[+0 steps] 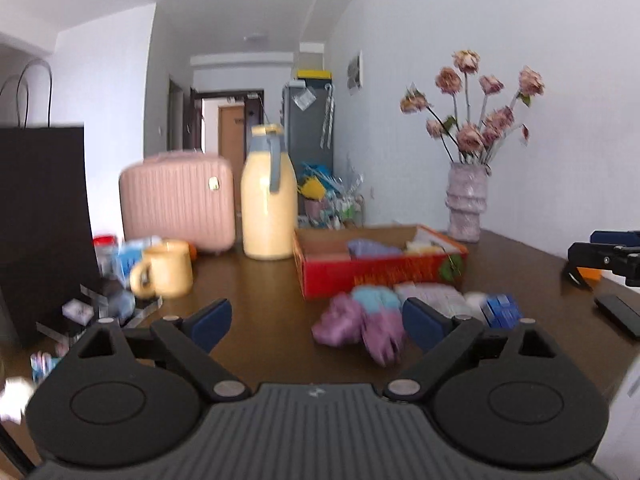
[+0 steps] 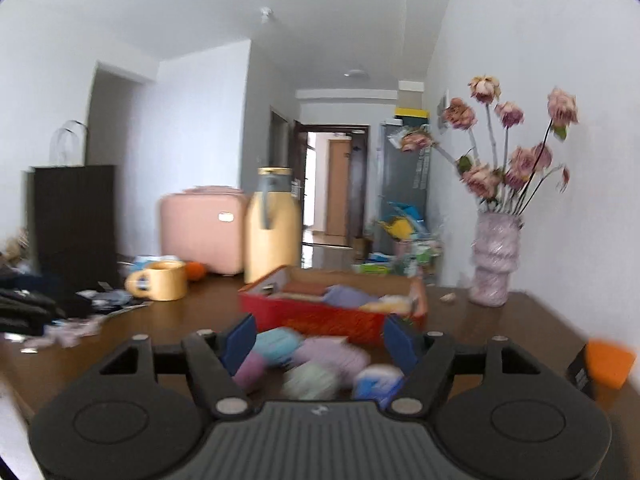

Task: Organize soft objects
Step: 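Move both tools back to the purple satin scrunchie on the table, then grasp the purple scrunchie with both tools and lift it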

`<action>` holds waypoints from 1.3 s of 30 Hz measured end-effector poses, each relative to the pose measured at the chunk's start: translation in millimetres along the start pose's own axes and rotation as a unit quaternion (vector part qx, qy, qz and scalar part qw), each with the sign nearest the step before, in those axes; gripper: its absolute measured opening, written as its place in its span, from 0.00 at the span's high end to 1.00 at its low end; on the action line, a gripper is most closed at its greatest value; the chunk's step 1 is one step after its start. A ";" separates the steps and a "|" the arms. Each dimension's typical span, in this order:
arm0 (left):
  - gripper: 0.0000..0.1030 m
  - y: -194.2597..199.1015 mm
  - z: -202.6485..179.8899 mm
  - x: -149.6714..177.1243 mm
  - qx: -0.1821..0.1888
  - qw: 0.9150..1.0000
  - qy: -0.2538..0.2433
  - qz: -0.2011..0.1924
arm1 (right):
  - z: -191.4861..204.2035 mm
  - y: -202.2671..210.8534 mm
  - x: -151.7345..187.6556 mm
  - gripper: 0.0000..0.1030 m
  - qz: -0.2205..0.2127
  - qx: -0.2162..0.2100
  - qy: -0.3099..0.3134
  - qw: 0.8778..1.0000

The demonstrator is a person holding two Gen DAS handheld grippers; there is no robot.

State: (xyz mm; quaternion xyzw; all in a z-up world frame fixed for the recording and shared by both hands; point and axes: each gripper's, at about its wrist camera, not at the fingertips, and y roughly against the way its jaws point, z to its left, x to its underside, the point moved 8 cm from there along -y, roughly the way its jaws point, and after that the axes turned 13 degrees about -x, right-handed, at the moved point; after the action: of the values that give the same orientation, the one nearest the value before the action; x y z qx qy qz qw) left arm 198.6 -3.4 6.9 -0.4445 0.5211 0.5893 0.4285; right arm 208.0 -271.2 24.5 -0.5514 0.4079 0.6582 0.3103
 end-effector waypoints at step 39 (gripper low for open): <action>0.80 -169.4 -25.6 68.9 0.150 0.950 0.139 0.236 | 43.4 -168.7 87.1 0.77 0.193 -0.145 0.034 0.970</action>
State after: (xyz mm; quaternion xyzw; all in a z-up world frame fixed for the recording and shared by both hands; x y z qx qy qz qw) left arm 348.2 -10.7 -101.0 -0.3171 0.7479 0.5207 0.2626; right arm 314.9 -156.6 -91.0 -0.5238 0.4169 0.7385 0.0800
